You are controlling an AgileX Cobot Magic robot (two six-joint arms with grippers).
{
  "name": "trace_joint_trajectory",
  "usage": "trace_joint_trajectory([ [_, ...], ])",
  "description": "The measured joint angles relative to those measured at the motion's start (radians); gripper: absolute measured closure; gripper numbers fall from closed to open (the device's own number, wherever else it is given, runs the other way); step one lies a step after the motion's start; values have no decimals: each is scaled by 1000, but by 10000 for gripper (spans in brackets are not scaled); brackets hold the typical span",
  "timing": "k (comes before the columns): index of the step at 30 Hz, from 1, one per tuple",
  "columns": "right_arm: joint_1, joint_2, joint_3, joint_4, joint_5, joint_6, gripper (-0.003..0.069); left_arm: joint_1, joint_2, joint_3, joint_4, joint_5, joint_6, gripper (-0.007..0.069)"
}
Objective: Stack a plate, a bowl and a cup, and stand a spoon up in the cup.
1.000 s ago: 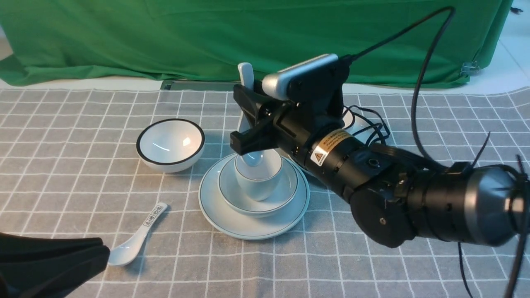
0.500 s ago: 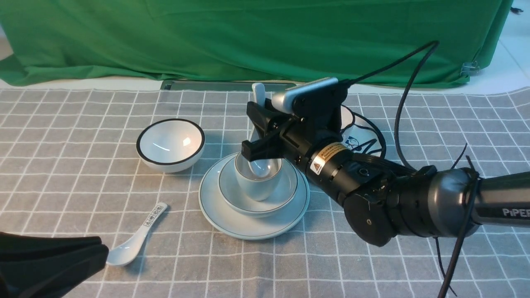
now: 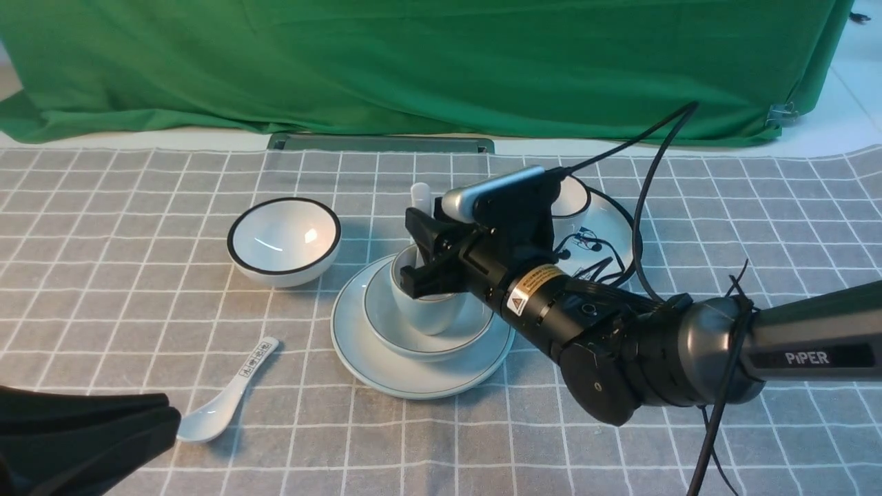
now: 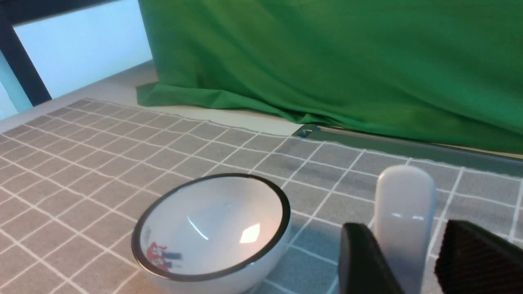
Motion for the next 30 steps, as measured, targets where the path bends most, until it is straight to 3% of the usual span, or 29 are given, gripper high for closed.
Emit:
trace_joint_trajectory([
  [6,13,-170,49,-2,183,0,346,0,-54,9,0,-60,1,615],
  [8,29,-308,98,-6,337,-3,379,0,-129,45,-4,-131,1,615],
  [11,44,-555,186,-11,599,-37,491,0,-274,153,-17,-270,1,615],
  [16,46,-849,321,-11,945,-52,572,0,-445,348,-19,-466,1,615],
  [23,48,-1099,413,-13,1285,20,553,0,-453,489,-19,-585,0,615],
  [30,48,-1150,418,-14,1369,38,521,0,-434,556,-19,-554,0,614],
])
